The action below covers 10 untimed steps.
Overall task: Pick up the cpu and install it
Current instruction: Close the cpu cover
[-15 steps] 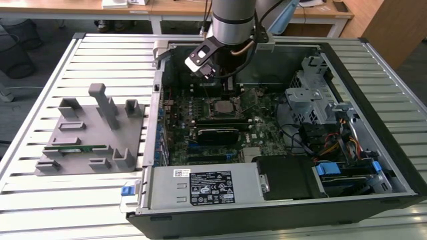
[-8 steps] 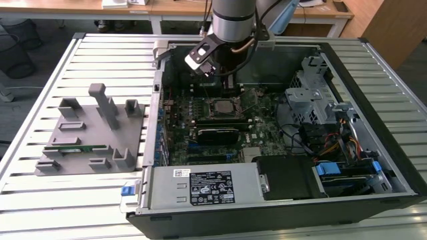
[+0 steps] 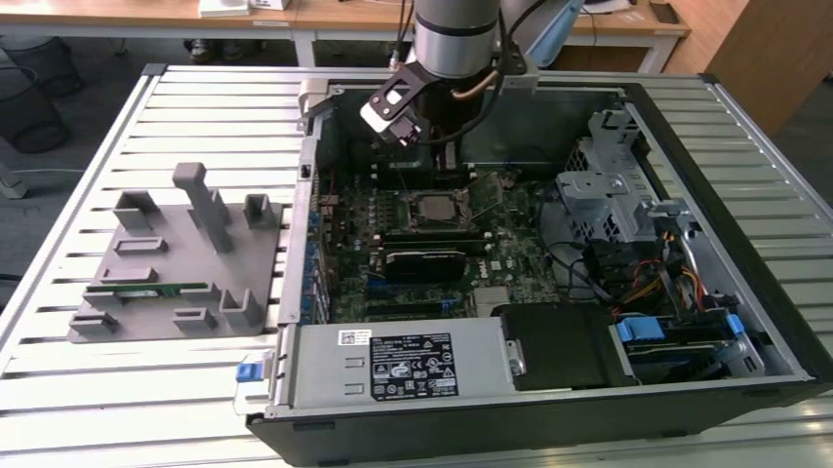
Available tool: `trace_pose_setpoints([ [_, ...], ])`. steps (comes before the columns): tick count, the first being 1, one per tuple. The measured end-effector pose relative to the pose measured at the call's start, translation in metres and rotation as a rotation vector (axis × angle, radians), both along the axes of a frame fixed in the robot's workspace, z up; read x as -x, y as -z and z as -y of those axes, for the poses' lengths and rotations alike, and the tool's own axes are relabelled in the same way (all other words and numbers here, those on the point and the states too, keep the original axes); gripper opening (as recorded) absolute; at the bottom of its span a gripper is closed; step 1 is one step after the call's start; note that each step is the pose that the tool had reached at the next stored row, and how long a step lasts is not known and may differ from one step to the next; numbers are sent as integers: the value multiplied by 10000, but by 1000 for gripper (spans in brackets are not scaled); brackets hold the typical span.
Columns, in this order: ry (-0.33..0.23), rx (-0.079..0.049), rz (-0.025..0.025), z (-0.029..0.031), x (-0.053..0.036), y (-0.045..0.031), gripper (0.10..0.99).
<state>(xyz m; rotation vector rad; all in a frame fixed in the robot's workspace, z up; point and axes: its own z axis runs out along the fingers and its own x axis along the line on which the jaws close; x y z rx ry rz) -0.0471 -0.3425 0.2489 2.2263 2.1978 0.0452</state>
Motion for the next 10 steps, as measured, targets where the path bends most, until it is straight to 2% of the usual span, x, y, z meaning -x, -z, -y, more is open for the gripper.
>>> trace_pose_setpoints([
  [10,-1,0,-1,0,0,-45,106],
])
